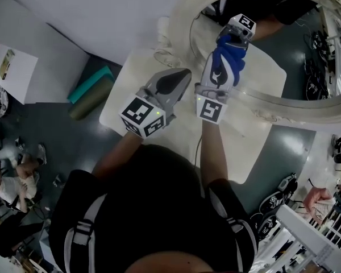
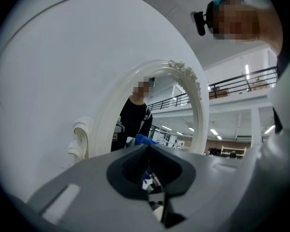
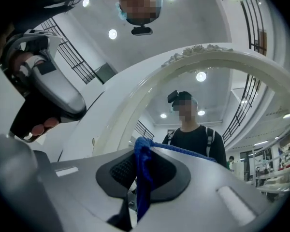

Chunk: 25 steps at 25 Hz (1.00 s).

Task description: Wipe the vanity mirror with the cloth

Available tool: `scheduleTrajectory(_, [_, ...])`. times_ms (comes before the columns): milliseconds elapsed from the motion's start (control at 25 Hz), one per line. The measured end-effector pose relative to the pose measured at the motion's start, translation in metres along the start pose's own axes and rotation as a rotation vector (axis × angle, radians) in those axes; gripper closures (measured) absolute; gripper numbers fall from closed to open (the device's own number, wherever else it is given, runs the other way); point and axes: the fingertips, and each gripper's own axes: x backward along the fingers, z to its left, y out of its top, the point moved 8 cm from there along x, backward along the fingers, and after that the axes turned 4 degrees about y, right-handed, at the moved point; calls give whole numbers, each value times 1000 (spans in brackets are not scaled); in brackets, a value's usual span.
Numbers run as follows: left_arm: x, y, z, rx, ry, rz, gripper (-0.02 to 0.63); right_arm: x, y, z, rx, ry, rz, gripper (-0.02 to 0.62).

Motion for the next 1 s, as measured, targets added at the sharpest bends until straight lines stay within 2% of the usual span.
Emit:
scheduleTrajectory(240, [5,4,9,-11,32,-11,597,-5,-9,17,-31,60,14,552])
scheduleTrajectory(440, [8,2,12,12,50,-15,597,-10,-21,30,-87,135,40,552])
scheduleTrajectory(600, [13,8,13,17,64,-31,597,-9,-25,31,-134,159,42,552])
scheduleTrajectory(720, [21,8,16,19,76,-34,597,-11,-30,40,-160,221,57,552])
scheduleTrajectory(800, [24,6,19,25,82,-35,597,-14,-37,47,-220,262,73,552])
scheduleTrajectory(880, [25,6,17,32,83,-40,597,-14,-37,47,-296,259,67,554])
scheduleTrajectory(1000, [32,10,18,37,83,-56,597,-13,-34,46,-322,247,75,554])
